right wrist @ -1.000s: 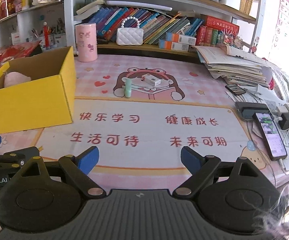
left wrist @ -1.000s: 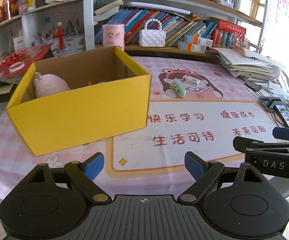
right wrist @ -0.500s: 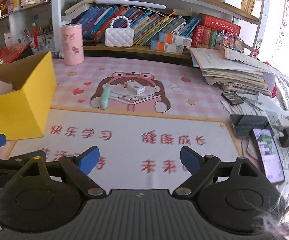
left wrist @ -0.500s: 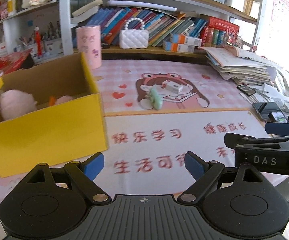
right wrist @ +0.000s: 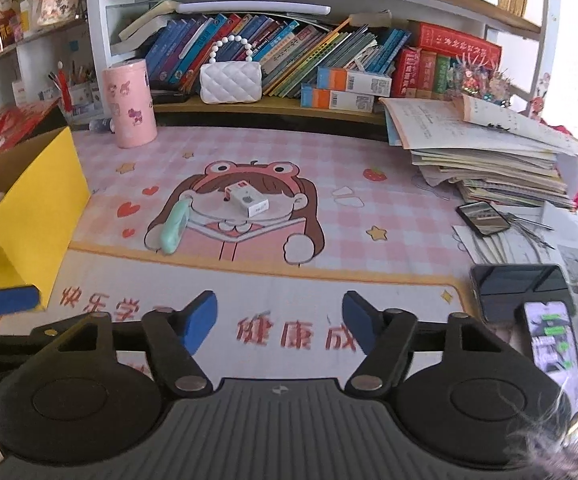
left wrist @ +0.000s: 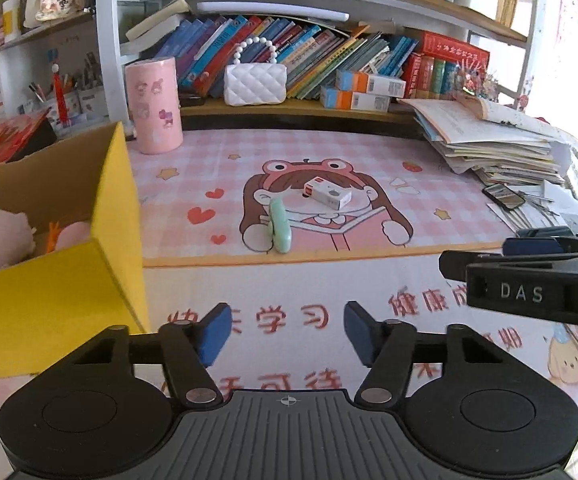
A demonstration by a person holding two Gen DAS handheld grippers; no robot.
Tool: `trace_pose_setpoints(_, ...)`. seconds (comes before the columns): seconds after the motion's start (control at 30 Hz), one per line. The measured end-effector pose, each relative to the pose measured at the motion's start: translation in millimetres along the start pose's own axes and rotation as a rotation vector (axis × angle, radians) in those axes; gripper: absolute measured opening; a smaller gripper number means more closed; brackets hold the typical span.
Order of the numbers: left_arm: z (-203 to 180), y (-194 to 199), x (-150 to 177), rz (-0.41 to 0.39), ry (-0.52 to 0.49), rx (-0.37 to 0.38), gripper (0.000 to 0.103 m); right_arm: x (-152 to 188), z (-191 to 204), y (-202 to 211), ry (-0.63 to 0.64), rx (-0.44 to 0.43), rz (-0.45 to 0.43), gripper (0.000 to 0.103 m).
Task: Organize objects
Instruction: 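Withdraw both tools from the box toward the green toy and small white box, then close the left tool on the mint-green toy while the right tool grasps the small white box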
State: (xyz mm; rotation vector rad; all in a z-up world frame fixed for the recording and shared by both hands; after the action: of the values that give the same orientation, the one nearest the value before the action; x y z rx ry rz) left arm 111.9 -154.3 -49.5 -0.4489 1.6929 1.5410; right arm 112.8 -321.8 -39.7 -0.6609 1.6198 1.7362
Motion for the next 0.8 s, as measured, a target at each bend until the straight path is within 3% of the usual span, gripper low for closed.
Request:
trace_pose_setpoints(0.2, -2.6, -29.4, -23.3, -0.015, 0.003, -0.062, 0.056, -22.5, -9.8, -27.4, 0.011, -0.075, -0.011, 0.052)
trace_pose_setpoints(0.47, -0.3, -85.7, -47.9, 0.011, 0.024, -0.104, 0.049, -53.7, -13.2, -70.6, 0.029, -0.123, -0.022, 0.051)
trace_pose_setpoints(0.53, 1.0, -99.8, -51.8, 0.024, 0.026, -0.108, 0.044, -59.2, -13.1, -82.1, 0.038, -0.131, -0.011, 0.051)
trace_pose_setpoints(0.8, 5.9, -143.5, -60.0, 0.064, 0.058, -0.13, 0.039, -70.8, -12.2, -109.9, 0.032, -0.161, 0.036, 0.05)
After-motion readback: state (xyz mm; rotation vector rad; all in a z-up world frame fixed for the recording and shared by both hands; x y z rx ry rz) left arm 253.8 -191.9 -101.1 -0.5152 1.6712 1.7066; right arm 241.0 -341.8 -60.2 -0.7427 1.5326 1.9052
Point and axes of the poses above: each gripper's, at about its wrist camera, not at the fingertips, and y roughly against the way its jaws point, z to its left, x to its underside, the point moved 3 cm from there along -y, roughly the way its jaws point, and after that the axes turned 7 degrees about -y, right-handed, at the moved point
